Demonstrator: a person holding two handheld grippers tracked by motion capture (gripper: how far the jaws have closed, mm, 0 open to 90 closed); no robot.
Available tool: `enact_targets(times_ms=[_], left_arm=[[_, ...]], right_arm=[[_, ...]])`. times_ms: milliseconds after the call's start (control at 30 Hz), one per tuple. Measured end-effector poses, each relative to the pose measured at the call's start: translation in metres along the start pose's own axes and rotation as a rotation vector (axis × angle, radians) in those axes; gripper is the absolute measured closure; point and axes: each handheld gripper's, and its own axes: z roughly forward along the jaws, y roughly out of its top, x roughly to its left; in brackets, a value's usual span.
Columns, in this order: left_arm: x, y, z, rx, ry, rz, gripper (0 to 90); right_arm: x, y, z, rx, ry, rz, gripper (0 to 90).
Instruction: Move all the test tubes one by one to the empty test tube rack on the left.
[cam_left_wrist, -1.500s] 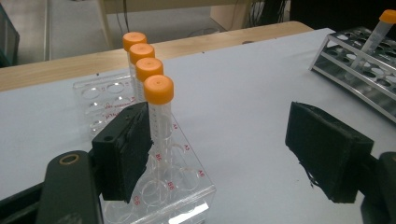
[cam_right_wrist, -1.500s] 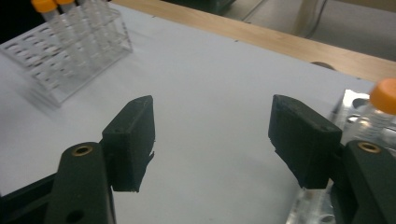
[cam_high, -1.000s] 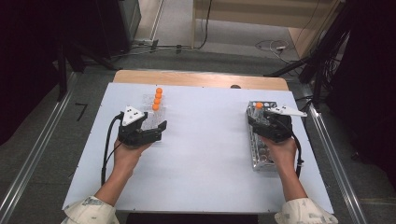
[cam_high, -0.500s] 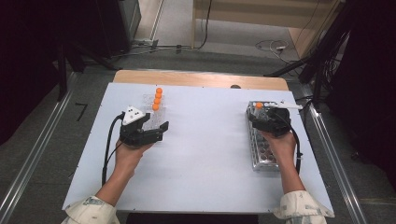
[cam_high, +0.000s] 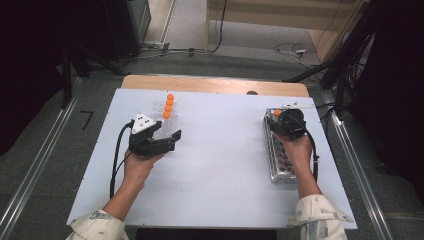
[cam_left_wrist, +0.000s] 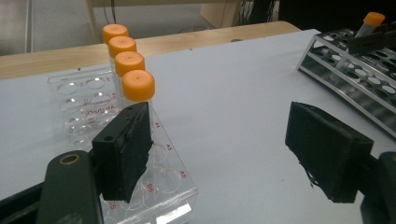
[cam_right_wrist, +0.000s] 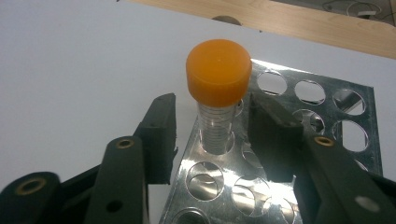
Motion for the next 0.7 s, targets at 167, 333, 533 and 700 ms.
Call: enact_targets(times_ms=[167, 333, 533, 700], left_arm=[[-0.001, 0.0, 0.0, 0.001, -0.002, 0.001, 23.6], [-0.002, 0.0, 0.0, -0.001, -0.002, 0.002, 23.6], [-0.001, 0.0, 0.0, 0.0, -0.002, 0.001, 23.6], [-0.003, 0.0, 0.0, 0.003, -0.01, 0.003, 23.6]], right_arm=[[0.001, 0.001, 0.002, 0.004, -0.01, -0.011, 64.4], [0.002, 0.001, 0.0, -0.012, -0.026, -0.013, 71.0], [0.002, 0.002, -0.007, -0.056, -0.024, -0.006, 71.2], [0.002, 0.007, -0.017, -0.092, -0.021, -0.005, 71.2]])
